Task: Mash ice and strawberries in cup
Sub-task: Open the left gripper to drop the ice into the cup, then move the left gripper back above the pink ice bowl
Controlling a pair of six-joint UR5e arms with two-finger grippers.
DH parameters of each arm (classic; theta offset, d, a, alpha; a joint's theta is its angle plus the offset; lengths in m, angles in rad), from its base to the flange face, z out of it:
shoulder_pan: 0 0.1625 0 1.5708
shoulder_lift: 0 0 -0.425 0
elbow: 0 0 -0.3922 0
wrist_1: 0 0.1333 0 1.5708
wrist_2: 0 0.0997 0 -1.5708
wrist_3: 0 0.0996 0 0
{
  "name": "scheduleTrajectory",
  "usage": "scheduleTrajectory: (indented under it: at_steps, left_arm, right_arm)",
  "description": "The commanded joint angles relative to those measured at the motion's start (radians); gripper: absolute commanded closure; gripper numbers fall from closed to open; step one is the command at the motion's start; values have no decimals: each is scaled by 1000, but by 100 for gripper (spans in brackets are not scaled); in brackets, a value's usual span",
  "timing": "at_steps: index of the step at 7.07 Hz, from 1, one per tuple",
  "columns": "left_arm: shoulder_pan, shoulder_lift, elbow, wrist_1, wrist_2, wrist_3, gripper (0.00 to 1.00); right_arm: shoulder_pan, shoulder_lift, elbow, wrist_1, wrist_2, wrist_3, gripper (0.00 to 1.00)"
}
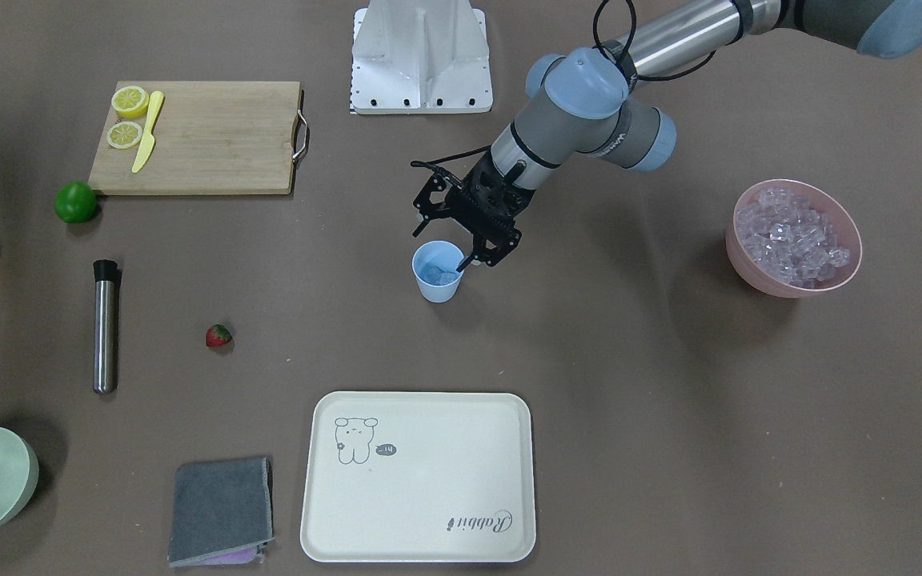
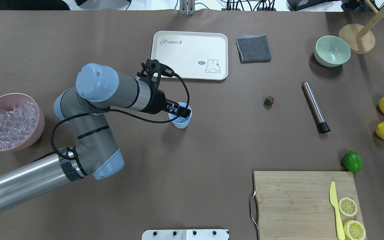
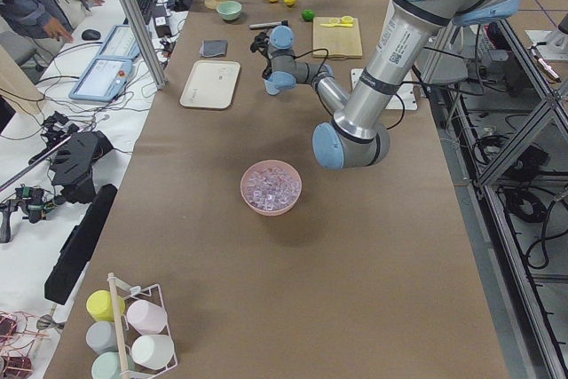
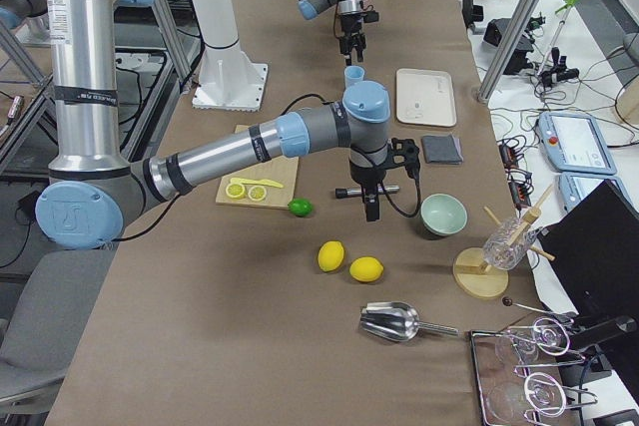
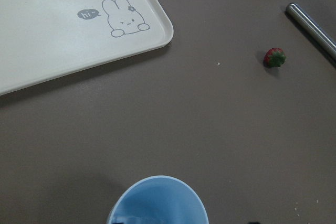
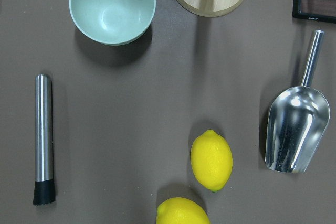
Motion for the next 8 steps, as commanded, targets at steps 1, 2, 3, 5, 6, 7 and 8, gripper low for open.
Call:
scheduleTrajectory:
  at_steps: [1, 2, 3, 5, 6, 7, 8]
  left_arm:
    - [-42, 27, -46, 3, -29, -1, 3]
    - [-101, 61, -75, 2, -102, 0, 3]
    - [-173, 87, -94, 3, -171, 2, 2]
    - [-286, 138, -95, 11, -242, 124, 3]
    - [-351, 178, -94, 14, -304, 223, 3]
    - [-402, 219, -94, 13, -366, 273, 3]
    - [-429, 254, -95, 8, -389, 310, 3]
  right_arm:
    - [0, 2, 0, -2, 5, 0, 0]
    - [0, 4, -1, -2, 9, 2, 0]
    - [0, 4, -7, -2, 28, 2, 0]
    - [-6, 7, -15, -3, 46, 5, 0]
    - [-17, 8, -21, -2, 48, 9, 0]
    - [-20, 8, -21, -2, 49, 9, 0]
    - [-21, 8, -21, -2, 49, 11, 0]
